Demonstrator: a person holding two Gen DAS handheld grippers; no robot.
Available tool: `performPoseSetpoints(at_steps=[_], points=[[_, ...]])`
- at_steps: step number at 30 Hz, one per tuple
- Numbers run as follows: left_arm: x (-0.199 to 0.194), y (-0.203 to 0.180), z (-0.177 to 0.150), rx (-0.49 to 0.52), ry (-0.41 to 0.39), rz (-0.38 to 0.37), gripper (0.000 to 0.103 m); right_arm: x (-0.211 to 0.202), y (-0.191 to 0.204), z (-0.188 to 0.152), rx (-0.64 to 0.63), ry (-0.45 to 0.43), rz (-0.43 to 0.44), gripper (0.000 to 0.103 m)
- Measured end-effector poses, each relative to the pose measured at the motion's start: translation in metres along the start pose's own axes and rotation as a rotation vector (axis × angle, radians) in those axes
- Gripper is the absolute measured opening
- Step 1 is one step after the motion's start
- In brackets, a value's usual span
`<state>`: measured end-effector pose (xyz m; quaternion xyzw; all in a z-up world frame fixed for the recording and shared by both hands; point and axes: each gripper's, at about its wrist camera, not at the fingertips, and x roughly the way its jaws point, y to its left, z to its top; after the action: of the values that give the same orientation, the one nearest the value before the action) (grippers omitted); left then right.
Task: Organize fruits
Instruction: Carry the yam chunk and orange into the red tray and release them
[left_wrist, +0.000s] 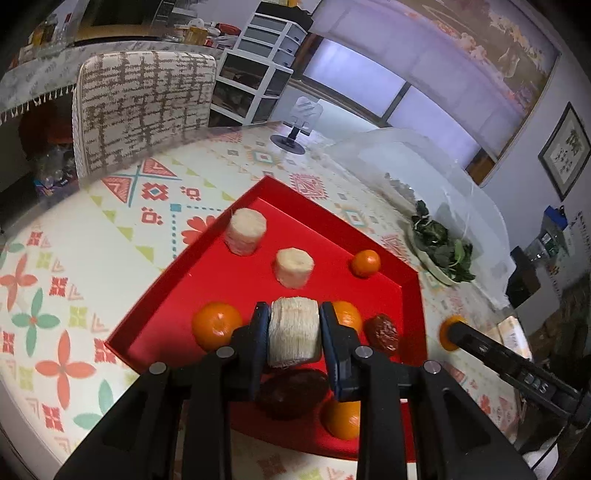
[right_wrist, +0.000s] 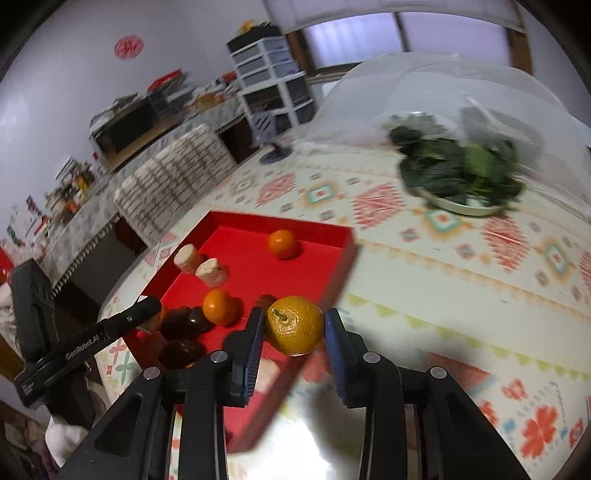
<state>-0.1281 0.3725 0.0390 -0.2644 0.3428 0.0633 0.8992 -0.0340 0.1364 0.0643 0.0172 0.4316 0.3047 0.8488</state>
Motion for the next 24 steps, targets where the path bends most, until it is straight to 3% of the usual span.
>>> performPoseSetpoints(at_steps=[12,17,24], points=[[0.003,0.000,0.006,0.038,-0.024,0.031,0.028,0.064,0.017,0.026,0.003,0.081,0.002,0.036],[-0.001,-0.002,0.007,0.036,-0.036,0.017,0.047,0.074,0.023,0.027,0.005,0.089,0.013,0.038],[-0.010,-0.006,0.006,0.037,-0.057,0.028,0.062,0.065,0.027,0.030,0.001,0.048,0.014,0.038]])
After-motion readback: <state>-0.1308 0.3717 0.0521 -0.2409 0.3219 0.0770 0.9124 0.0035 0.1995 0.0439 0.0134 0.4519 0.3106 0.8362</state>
